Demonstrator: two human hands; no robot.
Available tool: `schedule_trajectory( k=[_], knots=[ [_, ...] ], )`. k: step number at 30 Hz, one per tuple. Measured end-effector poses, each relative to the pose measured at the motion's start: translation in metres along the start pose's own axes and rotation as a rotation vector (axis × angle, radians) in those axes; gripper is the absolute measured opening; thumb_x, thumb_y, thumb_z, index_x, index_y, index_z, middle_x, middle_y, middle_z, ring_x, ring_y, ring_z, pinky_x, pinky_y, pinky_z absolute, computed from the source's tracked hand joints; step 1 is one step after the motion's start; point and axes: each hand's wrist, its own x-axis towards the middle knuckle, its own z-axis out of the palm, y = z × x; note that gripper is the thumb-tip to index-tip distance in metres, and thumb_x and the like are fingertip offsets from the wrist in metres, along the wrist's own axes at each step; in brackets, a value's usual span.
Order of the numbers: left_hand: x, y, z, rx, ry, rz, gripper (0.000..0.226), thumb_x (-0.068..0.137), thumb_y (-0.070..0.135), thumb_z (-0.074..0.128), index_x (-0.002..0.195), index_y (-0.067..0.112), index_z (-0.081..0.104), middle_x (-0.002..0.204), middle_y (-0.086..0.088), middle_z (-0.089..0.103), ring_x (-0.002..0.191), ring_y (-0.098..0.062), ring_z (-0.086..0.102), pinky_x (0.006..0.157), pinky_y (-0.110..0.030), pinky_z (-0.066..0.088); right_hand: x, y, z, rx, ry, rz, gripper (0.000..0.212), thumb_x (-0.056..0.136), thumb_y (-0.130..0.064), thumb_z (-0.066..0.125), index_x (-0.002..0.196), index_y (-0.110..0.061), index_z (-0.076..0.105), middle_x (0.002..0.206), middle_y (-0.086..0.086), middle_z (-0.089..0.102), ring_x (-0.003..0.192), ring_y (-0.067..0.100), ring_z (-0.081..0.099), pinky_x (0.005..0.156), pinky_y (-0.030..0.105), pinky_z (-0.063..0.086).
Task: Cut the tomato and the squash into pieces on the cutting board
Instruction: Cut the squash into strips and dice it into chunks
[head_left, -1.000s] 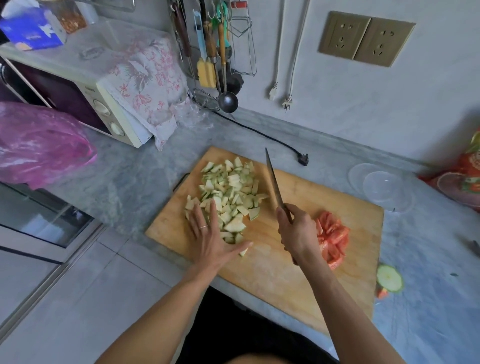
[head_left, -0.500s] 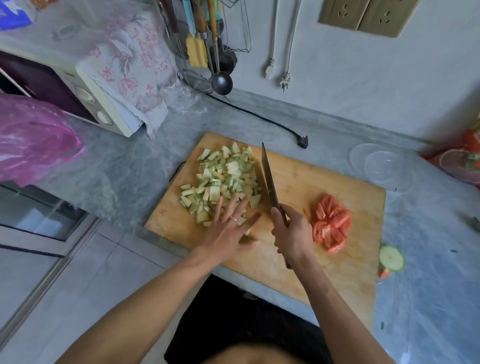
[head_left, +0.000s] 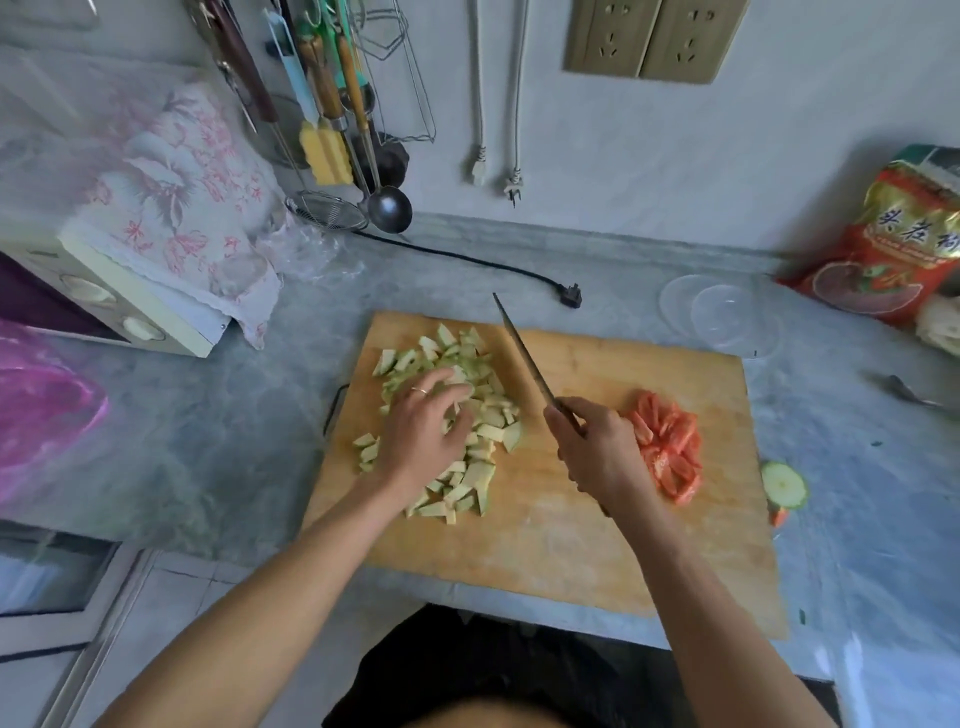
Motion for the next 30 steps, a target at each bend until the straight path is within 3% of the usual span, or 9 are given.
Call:
schedule_trajectory(
  k=[4,6,10,15,19,22,26,29,30],
  knots=[
    [0.059,-0.039,-0.016,-0.051,-0.032,-0.107,0.022,0.089,0.016,0.065,0.110,0.014,0.072,0.116,-0.004,0.068,0.105,-0.020,0.062,0.091,-0.031,0.051,0.026,-0.016,0.010,-0.140,-0.058,-0.072,0.022,0.099,-0.032,0.055,0.101,-0.015,0.069,0.065,0.005,0.066,0.062,0.028,0.063,0.061,0.044,0.054],
    [0.084,-0.053,-0.016,-0.073,-0.150,-0.186,0.028,0.092,0.019,0.061,0.119,0.016,0.068,0.121,-0.003,0.066,0.111,-0.021,0.061,0.090,-0.025,0.045,0.031,-0.022,0.020,-0.198,-0.068,-0.141,0.024,0.100,-0.029,0.054,0.099,-0.009,0.068,0.069,0.007,0.066,0.064,0.030,0.060,0.062,0.042,0.050],
    [0.115,-0.062,-0.005,-0.143,-0.428,-0.331,0.044,0.094,0.019,0.055,0.138,0.020,0.054,0.133,-0.008,0.060,0.117,-0.029,0.059,0.091,-0.030,0.046,0.027,-0.020,0.029,-0.215,-0.091,-0.164,0.021,0.100,-0.027,0.055,0.099,-0.011,0.068,0.069,0.001,0.063,0.061,0.023,0.056,0.058,0.035,0.042],
    [0.110,-0.071,0.005,-0.242,-0.533,-0.175,0.032,0.093,0.011,0.051,0.119,0.020,0.068,0.121,-0.001,0.068,0.111,-0.021,0.062,0.096,-0.036,0.050,0.018,-0.014,0.012,-0.175,-0.097,-0.099,0.020,0.098,-0.028,0.059,0.109,-0.018,0.072,0.062,-0.014,0.059,0.058,0.004,0.057,0.060,0.028,0.048],
    [0.100,-0.069,0.002,-0.219,-0.649,-0.093,0.031,0.103,0.020,0.046,0.127,0.015,0.064,0.126,0.004,0.064,0.113,-0.014,0.059,0.094,-0.029,0.046,0.032,-0.018,0.014,-0.146,0.016,-0.076,0.022,0.098,-0.027,0.060,0.113,-0.016,0.071,0.060,-0.019,0.056,0.053,-0.004,0.055,0.058,0.019,0.044],
    [0.101,-0.069,-0.004,-0.316,-0.575,-0.148,0.030,0.101,0.023,0.052,0.127,0.015,0.063,0.119,0.008,0.062,0.110,-0.008,0.057,0.090,-0.022,0.043,0.040,-0.022,0.026,-0.171,-0.014,-0.115,0.020,0.098,-0.025,0.059,0.109,-0.014,0.072,0.062,-0.015,0.058,0.054,0.003,0.053,0.059,0.028,0.046],
    [0.096,-0.090,-0.016,-0.279,-0.245,-0.289,0.030,0.100,0.030,0.054,0.123,0.015,0.066,0.107,0.010,0.066,0.091,-0.007,0.065,0.078,-0.020,0.046,0.035,-0.027,0.036,-0.232,-0.078,-0.138,0.020,0.097,-0.028,0.060,0.108,-0.015,0.072,0.066,-0.008,0.061,0.055,0.005,0.051,0.053,0.016,0.038],
    [0.081,-0.109,-0.015,-0.261,-0.331,-0.341,0.052,0.095,0.052,0.054,0.139,0.023,0.053,0.101,0.013,0.057,0.074,-0.009,0.060,0.077,-0.032,0.054,0.032,-0.026,0.024,-0.256,-0.097,-0.147,0.021,0.096,-0.030,0.061,0.106,-0.016,0.072,0.064,-0.009,0.062,0.056,0.008,0.054,0.057,0.027,0.046],
    [0.074,-0.111,-0.015,-0.264,-0.345,-0.335,0.056,0.095,0.055,0.053,0.141,0.025,0.050,0.099,0.016,0.053,0.079,-0.006,0.058,0.078,-0.027,0.052,0.034,-0.026,0.020,-0.249,-0.083,-0.152,0.021,0.096,-0.030,0.061,0.105,-0.015,0.073,0.063,-0.008,0.063,0.057,0.010,0.056,0.059,0.033,0.049]
  ],
)
